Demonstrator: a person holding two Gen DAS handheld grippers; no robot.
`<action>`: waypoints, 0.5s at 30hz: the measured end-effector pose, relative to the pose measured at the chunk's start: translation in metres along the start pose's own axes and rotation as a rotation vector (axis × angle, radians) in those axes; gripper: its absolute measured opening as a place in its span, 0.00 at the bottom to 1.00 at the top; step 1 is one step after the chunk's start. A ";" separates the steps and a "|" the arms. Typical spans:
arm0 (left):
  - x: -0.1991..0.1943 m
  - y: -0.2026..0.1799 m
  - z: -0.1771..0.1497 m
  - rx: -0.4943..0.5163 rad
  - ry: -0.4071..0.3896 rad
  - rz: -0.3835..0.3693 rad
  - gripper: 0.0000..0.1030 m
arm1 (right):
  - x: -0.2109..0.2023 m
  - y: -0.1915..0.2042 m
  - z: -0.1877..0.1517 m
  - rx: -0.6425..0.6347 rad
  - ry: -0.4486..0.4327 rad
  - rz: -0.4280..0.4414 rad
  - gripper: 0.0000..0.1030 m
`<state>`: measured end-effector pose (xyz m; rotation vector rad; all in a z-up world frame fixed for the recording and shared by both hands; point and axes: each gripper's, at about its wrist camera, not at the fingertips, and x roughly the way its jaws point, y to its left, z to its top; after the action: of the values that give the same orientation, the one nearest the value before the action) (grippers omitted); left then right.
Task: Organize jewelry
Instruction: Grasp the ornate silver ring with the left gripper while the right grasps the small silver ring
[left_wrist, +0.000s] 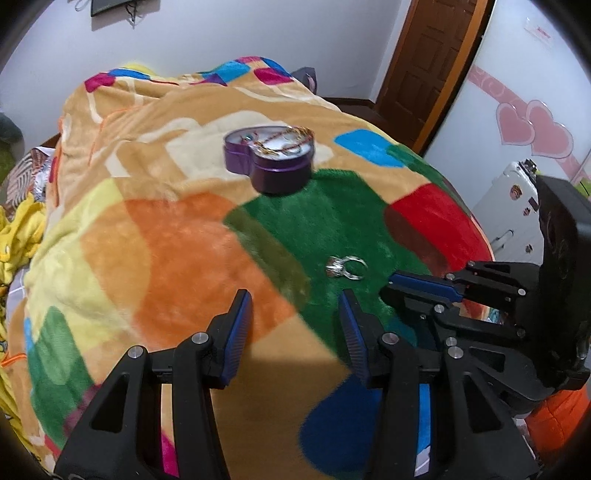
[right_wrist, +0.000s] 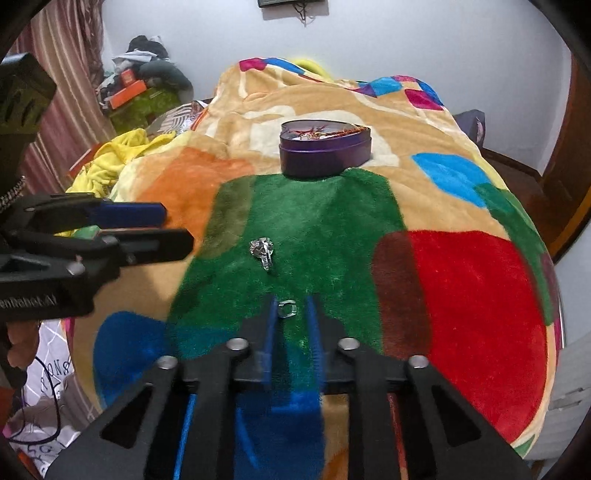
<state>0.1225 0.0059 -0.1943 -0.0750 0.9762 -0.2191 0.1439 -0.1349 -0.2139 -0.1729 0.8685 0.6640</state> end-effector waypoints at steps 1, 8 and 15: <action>0.003 -0.003 0.000 0.005 0.007 -0.007 0.46 | 0.000 0.000 0.000 0.002 -0.004 0.003 0.09; 0.022 -0.016 0.006 0.032 0.043 -0.051 0.46 | -0.013 -0.020 0.004 0.068 -0.048 -0.017 0.09; 0.042 -0.024 0.014 0.031 0.052 -0.062 0.46 | -0.023 -0.036 0.008 0.108 -0.073 -0.040 0.09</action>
<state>0.1528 -0.0269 -0.2167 -0.0714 1.0228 -0.2942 0.1600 -0.1709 -0.1960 -0.0684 0.8269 0.5815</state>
